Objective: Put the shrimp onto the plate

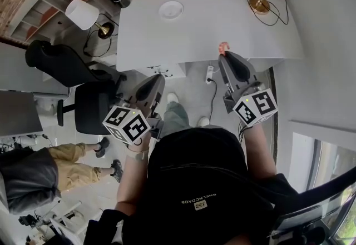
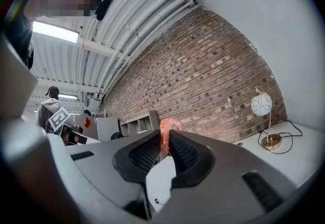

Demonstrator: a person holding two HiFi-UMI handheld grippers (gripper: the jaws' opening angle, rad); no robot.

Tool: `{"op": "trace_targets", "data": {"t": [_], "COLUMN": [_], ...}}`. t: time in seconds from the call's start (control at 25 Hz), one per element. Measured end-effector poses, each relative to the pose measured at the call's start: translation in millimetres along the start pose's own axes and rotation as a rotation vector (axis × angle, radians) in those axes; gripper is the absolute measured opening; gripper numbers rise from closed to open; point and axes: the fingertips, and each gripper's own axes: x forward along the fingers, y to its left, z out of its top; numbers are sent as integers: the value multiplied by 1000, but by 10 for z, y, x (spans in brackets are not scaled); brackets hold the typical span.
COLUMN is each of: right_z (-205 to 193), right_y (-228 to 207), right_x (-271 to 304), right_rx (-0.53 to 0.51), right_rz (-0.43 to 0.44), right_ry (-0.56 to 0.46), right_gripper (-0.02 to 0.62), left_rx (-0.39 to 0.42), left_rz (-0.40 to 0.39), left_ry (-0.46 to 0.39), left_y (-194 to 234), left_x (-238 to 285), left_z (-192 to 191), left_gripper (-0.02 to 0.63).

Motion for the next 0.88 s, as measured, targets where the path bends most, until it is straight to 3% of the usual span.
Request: {"op": "trace_targets", "data": {"t": [0.56, 0.88], "right_z": [71, -3], "right_y": [-218, -333], "right_x": [321, 710], "right_rx": [-31, -23], "right_rz": [-53, -93], "right_ry": [4, 18], "right_gripper": [52, 52], "left_rx": [-9, -28], "left_rz": [-50, -74], "left_ry": [-1, 29], "left_y": [297, 693], "left_x": [351, 553], "left_z": [236, 345], "left_gripper": [3, 3]}}
